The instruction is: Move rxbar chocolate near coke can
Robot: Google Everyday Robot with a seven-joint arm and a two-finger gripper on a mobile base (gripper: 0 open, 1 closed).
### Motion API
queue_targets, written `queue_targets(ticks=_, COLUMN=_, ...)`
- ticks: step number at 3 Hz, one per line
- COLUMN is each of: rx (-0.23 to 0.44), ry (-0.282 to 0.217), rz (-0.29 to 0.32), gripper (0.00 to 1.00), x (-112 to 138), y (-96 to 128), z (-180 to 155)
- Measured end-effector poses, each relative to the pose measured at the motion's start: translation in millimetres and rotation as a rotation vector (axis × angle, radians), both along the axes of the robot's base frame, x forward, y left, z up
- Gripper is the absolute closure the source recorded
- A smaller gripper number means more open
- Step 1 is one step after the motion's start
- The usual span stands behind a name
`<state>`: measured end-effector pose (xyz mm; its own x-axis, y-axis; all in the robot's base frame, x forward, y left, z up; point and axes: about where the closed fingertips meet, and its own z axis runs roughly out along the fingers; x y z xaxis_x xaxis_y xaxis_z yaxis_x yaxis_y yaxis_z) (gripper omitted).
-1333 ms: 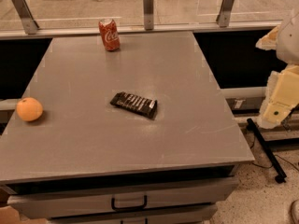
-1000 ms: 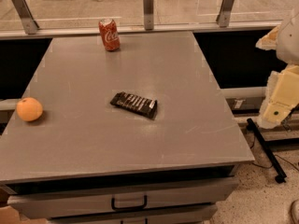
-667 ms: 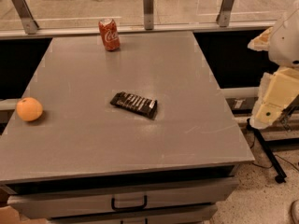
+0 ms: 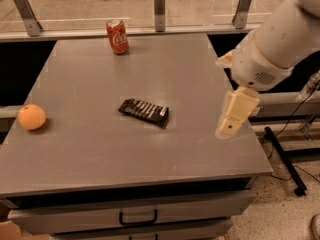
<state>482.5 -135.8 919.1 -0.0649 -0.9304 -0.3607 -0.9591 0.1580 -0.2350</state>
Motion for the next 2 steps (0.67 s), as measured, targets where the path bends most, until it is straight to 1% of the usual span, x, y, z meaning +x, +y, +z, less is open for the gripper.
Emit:
queue_targets(ticks=1, rx=0.053, ry=0.005, rz=0.015, gripper=0.00, x=21.1, y=32.0, z=-32.0)
queue_targets(ticks=2, rx=0.101, ry=0.015, rz=0.008, gripper=0.00, x=35.5, y=63.3, z=-56.5)
